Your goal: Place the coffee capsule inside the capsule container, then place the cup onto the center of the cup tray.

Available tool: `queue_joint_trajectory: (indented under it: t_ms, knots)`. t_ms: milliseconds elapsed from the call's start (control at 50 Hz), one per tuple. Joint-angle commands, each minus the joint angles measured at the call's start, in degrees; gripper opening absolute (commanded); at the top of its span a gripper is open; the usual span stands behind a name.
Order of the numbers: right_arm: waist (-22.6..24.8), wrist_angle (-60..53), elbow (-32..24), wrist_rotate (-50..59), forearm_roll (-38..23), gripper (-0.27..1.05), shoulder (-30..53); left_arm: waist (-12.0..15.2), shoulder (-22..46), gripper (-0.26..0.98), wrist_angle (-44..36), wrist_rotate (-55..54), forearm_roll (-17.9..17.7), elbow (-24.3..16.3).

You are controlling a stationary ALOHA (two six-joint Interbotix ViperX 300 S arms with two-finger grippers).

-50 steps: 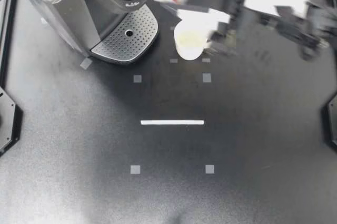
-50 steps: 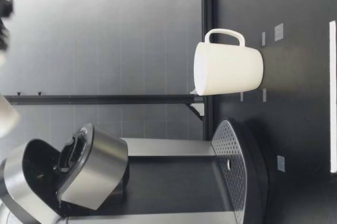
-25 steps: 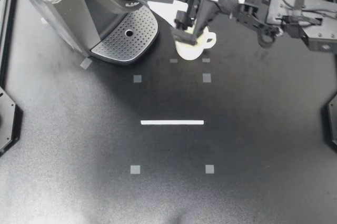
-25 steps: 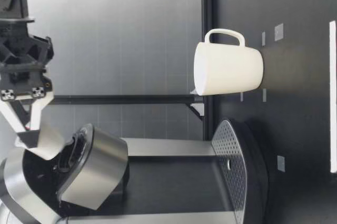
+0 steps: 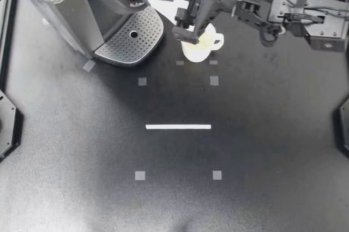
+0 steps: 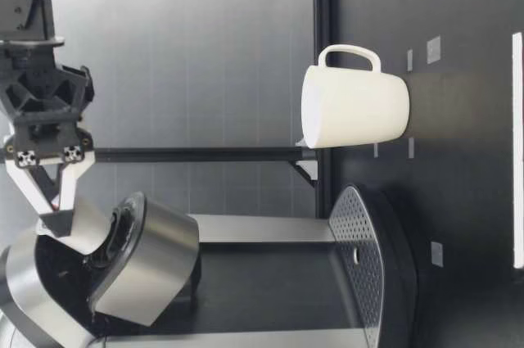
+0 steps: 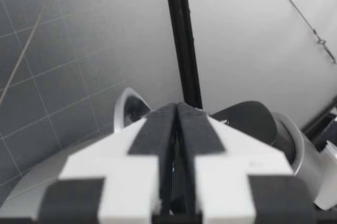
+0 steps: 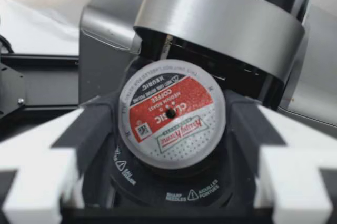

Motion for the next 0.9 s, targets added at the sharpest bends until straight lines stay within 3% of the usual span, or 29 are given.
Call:
queue_joint_trajectory:
  t_ms: [0,520,780,880]
  knots:
    - [-0.53,-0.18,-1.76,0.0,-0.09,0.54,-0.53,0.09,0.09,0.11,-0.18,0.09,0.35,-0.62]
    - [-0.7,1.76,-2.99,-0.7,-0.09,0.55,0.79,0.09,0.09,0.11,0.26,-0.09,0.35,-0.44]
    - [-0.7,2.37,-4.22,-0.97,-0.09,0.8,2.2,0.09,0.09,0.11,0.26,-0.09,0.35,-0.35]
    - [-0.7,2.37,-4.31,-1.05,-0.18,0.82,2.2,0.09,0.09,0.11,0.26,-0.18,0.35,-0.35]
